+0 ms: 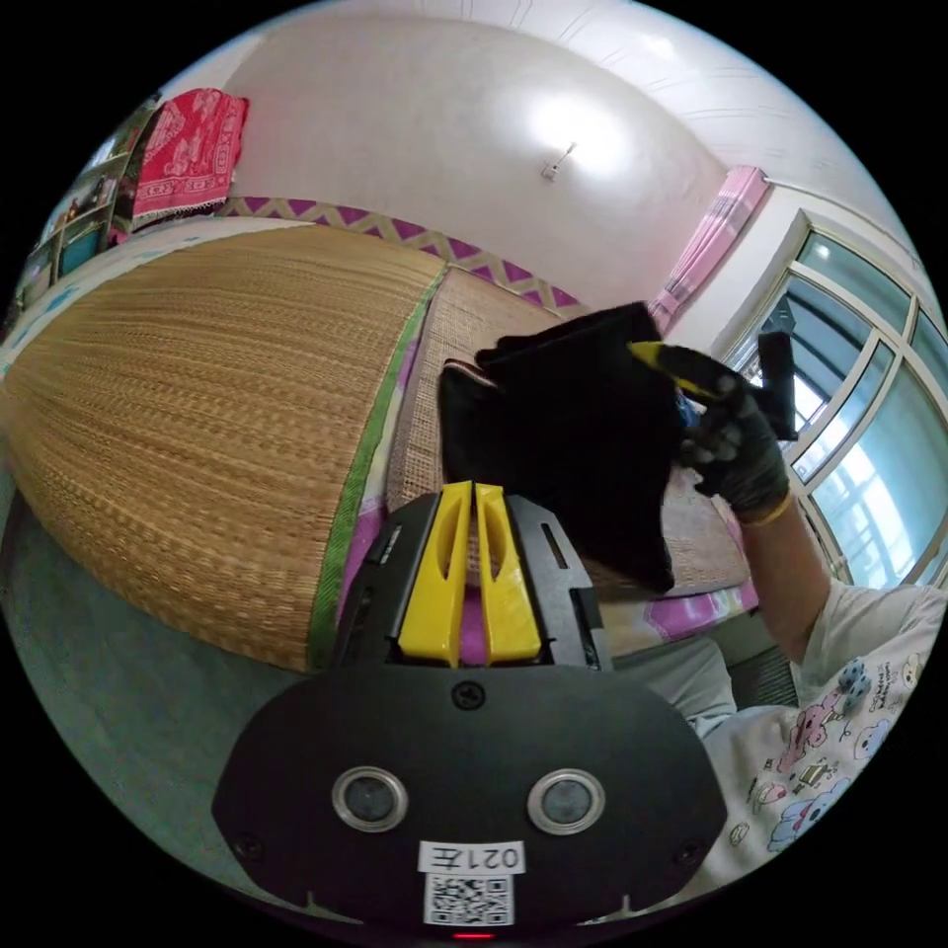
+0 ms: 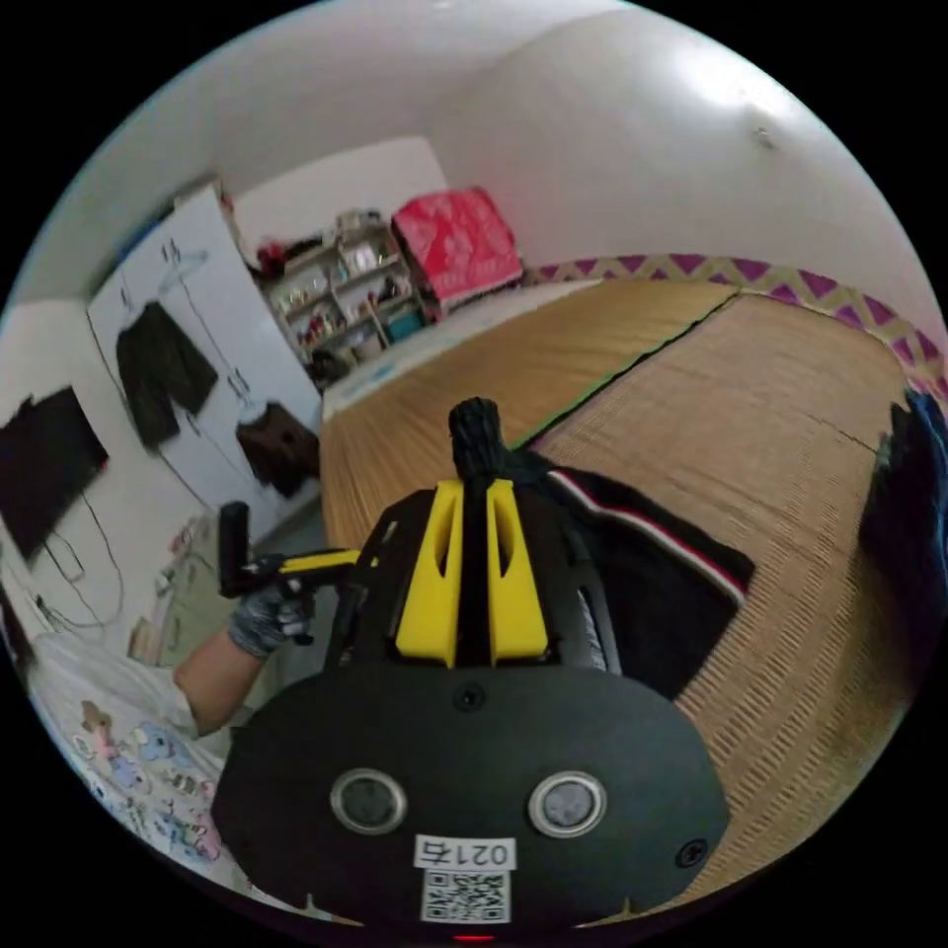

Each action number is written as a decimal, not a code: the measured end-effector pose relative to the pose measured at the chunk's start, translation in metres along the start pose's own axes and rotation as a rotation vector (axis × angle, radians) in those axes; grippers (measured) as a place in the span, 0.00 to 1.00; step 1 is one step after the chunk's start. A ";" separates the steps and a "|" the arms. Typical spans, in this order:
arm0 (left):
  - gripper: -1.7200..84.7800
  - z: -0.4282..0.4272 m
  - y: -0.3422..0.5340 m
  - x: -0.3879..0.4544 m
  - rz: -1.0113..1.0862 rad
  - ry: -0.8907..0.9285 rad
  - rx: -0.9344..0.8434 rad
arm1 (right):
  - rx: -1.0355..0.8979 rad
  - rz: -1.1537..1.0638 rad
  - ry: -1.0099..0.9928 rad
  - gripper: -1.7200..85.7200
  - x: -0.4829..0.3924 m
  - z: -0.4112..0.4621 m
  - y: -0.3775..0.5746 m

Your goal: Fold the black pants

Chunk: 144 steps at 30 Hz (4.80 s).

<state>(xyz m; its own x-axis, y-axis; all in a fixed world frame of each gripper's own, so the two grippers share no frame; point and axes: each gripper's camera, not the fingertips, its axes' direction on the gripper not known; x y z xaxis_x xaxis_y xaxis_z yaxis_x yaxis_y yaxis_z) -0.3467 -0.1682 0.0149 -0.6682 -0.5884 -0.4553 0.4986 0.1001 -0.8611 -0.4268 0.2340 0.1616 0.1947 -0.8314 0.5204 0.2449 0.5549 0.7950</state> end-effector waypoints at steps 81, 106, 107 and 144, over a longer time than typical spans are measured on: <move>0.08 0.249 -0.041 0.340 0.886 -0.145 -0.283 | -0.207 0.066 0.347 0.07 0.210 -0.213 0.174; 0.01 -0.065 -0.161 -0.202 -0.376 -0.138 0.032 | -0.213 0.191 0.268 0.05 0.225 -0.215 0.175; 0.01 -0.075 -0.165 -0.203 -0.365 -0.168 0.062 | -0.211 0.181 0.265 0.06 0.223 -0.216 0.174; 0.01 -0.127 -0.283 -0.100 0.618 0.035 -0.049 | -0.191 -0.214 0.074 0.02 0.252 -0.312 0.078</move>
<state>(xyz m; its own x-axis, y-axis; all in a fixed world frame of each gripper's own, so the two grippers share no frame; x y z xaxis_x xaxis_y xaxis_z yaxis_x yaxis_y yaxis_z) -0.4911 -0.0361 0.2748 -0.2819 -0.3829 -0.8797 0.7739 0.4512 -0.4444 -0.0624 0.0762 0.2581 0.1867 -0.9297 0.3176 0.4610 0.3683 0.8073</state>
